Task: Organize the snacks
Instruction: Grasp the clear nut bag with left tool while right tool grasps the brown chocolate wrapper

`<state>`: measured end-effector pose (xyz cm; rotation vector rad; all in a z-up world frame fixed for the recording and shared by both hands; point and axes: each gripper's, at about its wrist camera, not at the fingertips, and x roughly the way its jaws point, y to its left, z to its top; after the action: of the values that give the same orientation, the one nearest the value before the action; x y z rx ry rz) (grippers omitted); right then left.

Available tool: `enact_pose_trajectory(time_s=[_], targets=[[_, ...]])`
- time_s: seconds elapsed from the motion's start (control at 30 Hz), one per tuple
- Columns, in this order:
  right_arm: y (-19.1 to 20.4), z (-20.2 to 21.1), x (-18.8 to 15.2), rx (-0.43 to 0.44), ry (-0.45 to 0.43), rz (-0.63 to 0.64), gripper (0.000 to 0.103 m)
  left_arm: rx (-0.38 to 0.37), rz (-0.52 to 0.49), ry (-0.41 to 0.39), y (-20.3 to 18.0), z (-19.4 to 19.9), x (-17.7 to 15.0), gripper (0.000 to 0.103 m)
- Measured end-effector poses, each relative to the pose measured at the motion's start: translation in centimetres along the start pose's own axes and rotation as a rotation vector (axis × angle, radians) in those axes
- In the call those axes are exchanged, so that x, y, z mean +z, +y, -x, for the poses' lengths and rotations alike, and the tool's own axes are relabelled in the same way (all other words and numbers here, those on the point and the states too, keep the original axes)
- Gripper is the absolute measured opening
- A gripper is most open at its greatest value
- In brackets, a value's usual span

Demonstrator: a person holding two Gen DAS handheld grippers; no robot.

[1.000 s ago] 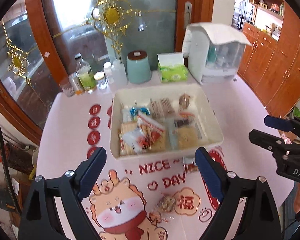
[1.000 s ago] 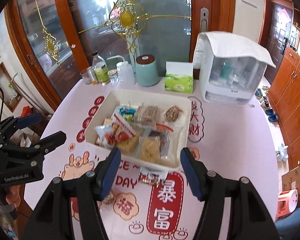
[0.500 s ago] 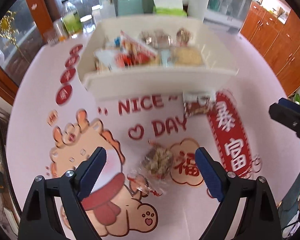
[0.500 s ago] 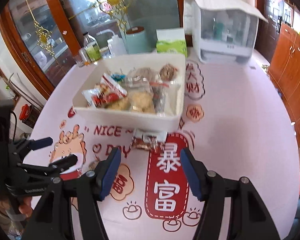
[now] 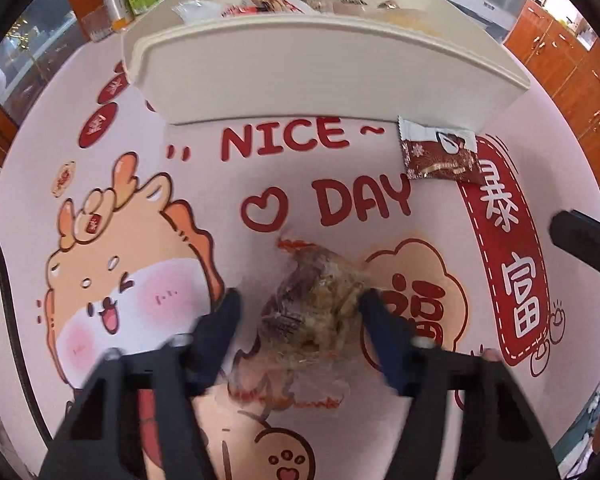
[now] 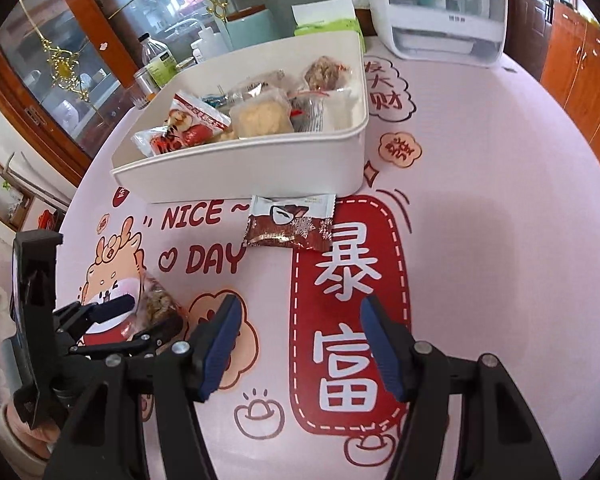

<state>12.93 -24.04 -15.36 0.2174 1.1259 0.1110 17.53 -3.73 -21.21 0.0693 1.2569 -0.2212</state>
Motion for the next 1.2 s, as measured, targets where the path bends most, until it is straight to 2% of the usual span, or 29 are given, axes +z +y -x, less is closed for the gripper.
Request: enact_pose_trajectory(time_s=[0.03, 0.23, 0.43, 0.5, 0.77, 0.93, 0.97, 1.13, 1.2], targets=[[0.0, -0.4, 0.1, 0.004, 0.000, -0.008, 0.062, -0.012, 0.008, 0.002, 0.1, -0.1, -0.1, 0.039], [-0.2, -3.1, 1.0, 0.016, 0.018, -0.078, 0.064, -0.040, 0.051, -0.042, 1.5, 0.1, -0.7, 0.037], [0.6, -5.6, 2.3, -0.021, -0.023, -0.083, 0.086, -0.063, 0.104, -0.057, 4.2, 0.3, -1.0, 0.037], [1.0, -6.5, 2.7, -0.043, -0.035, -0.078, 0.090, -0.070, 0.113, -0.058, 5.0, 0.4, -0.9, 0.037], [3.1, -9.7, 3.7, -0.162, -0.054, -0.010, 0.092, -0.097, 0.141, -0.055, 7.9, 0.7, -1.1, 0.037], [4.3, -10.8, 4.0, -0.258, -0.066, 0.041, 0.094, -0.103, 0.126, -0.055, 9.1, 0.7, -1.1, 0.037], [4.3, -10.8, 4.0, -0.256, -0.071, 0.038, 0.095, -0.104, 0.123, -0.056, 9.1, 0.7, -1.1, 0.037], [4.2, -10.3, 3.9, -0.266, -0.101, 0.028, 0.089, -0.094, 0.116, -0.063, 9.3, 0.6, -1.2, 0.037], [4.4, -10.1, 3.7, -0.259, -0.111, 0.046, 0.069, -0.091, 0.117, -0.064, 9.5, 0.6, -1.3, 0.037]])
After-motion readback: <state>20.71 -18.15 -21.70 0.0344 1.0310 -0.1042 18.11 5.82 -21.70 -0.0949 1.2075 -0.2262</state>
